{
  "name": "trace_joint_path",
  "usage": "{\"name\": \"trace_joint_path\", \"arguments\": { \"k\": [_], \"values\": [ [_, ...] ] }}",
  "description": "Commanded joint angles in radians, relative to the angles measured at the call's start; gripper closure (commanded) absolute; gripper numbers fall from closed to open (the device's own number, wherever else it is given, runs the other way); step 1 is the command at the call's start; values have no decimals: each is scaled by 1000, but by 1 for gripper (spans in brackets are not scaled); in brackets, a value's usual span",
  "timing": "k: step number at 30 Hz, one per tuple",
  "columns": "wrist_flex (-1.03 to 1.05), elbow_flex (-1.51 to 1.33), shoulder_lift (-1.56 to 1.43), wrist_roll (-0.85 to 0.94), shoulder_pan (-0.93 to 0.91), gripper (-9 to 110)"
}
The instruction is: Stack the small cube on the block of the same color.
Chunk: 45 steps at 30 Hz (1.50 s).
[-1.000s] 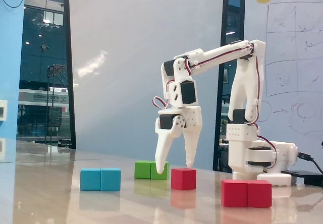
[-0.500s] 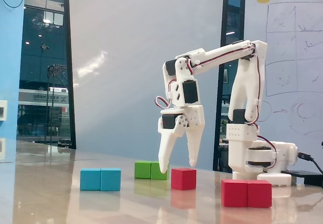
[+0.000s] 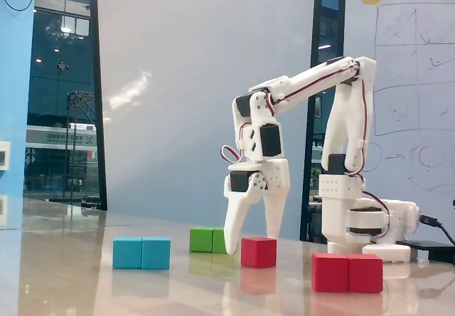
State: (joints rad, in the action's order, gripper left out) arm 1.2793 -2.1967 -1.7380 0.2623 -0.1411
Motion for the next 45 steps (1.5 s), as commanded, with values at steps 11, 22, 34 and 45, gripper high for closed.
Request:
{"name": "trace_joint_path", "arguments": {
  "k": [11, 22, 34, 45],
  "values": [
    [-17, 2, 18, 2, -6, 69],
    [-17, 2, 38, 2, -6, 69],
    [-18, 3, 38, 2, -6, 82],
    [-69, 2, 38, -12, -8, 83]
  ]
}}
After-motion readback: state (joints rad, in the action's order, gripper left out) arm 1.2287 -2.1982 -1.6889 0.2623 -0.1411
